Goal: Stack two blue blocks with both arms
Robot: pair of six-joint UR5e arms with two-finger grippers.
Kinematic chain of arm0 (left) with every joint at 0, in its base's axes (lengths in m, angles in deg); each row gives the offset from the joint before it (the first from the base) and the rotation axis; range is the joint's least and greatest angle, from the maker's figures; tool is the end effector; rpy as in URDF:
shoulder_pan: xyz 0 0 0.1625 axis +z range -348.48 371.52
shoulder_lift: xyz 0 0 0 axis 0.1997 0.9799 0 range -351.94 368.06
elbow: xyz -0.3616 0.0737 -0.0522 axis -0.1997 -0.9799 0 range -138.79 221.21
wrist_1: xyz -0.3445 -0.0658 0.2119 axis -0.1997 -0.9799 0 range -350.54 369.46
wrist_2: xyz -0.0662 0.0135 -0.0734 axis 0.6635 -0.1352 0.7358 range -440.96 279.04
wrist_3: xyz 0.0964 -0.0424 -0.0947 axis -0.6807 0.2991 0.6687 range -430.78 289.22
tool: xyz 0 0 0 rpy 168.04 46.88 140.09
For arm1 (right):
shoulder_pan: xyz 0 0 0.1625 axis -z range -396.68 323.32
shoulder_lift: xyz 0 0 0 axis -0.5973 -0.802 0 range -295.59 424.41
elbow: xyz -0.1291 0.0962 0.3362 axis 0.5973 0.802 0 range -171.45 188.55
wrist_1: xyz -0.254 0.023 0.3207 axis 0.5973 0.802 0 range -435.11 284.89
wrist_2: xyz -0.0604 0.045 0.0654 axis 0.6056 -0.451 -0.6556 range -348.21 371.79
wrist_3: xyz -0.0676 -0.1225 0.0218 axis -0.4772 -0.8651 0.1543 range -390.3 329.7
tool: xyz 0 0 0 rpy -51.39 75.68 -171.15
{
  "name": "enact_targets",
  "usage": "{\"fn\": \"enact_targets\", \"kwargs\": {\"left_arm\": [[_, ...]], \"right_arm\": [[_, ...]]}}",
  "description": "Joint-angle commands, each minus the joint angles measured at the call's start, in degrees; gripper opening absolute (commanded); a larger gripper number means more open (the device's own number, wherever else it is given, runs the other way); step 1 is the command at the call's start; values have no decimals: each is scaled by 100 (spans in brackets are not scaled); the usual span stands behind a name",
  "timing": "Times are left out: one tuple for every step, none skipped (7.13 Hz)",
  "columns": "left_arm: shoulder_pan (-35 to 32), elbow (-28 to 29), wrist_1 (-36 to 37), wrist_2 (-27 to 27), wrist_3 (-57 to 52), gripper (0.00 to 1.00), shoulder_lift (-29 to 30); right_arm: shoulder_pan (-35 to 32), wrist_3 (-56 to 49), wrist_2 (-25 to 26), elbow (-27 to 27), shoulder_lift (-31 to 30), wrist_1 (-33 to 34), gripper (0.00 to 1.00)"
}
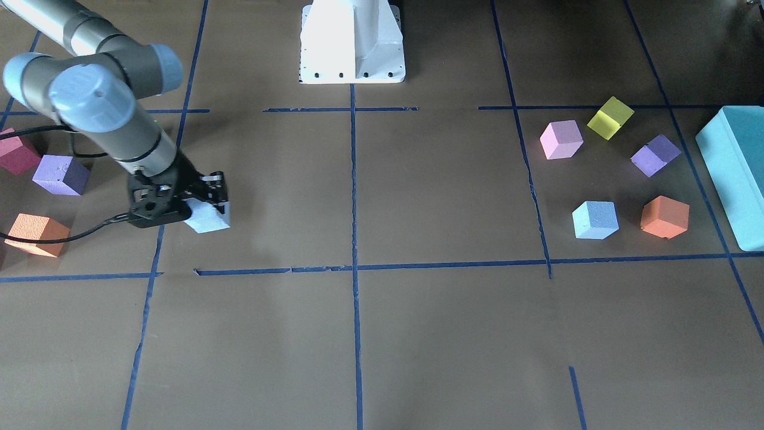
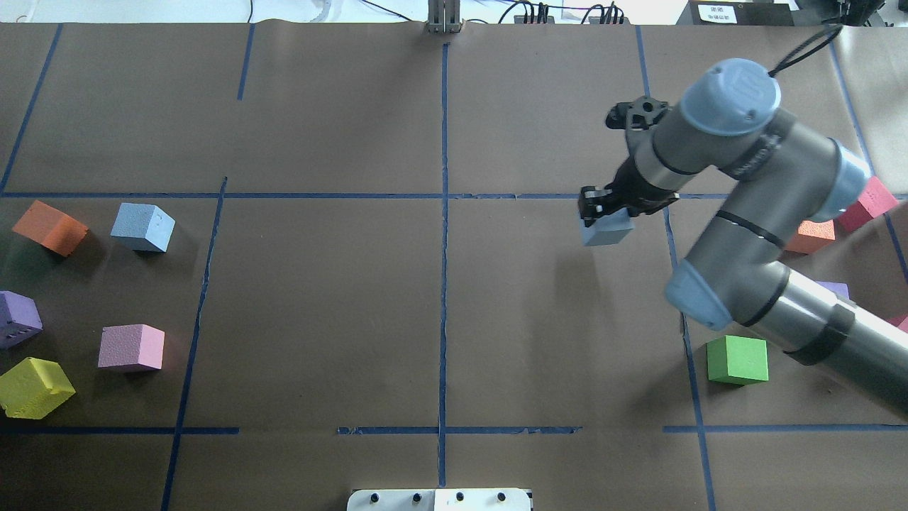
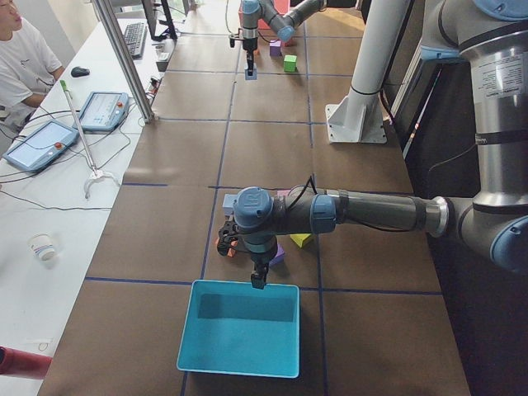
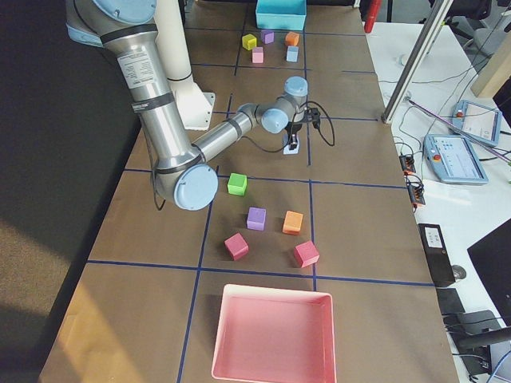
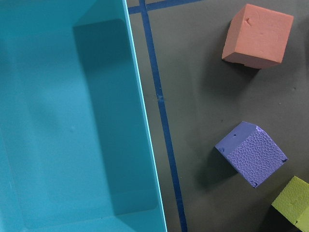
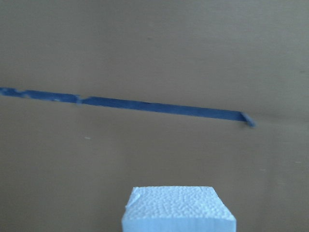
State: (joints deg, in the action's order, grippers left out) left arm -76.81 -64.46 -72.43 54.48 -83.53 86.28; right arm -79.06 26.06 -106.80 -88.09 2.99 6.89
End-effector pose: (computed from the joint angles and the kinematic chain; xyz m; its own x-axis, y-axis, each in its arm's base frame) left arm -0.0206 -0.4035 0.6075 0.6792 0.1889 -0.7092 -0.1834 0.9793 0.0852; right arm -0.4380 -0.4884 0.2887 0.6418 -0.0729 0.7634 0.0071 0.9960 0.0892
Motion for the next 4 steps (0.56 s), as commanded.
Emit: {"fn": "enact_targets", "kwargs": {"left_arm": [[0,2,-2,0,0,100,0],[0,2,-2,0,0,100,0],[0,2,6,0,0,100,0],[0,2,6,0,0,100,0]], "right_arm": [[851,1477,957,983,1556,316,5],[1203,1953,1239,1363,1963,308,5],[1467,2280,1521,1593,2124,299,5],[1557,2397,1628,1674,2160,299,5]]}}
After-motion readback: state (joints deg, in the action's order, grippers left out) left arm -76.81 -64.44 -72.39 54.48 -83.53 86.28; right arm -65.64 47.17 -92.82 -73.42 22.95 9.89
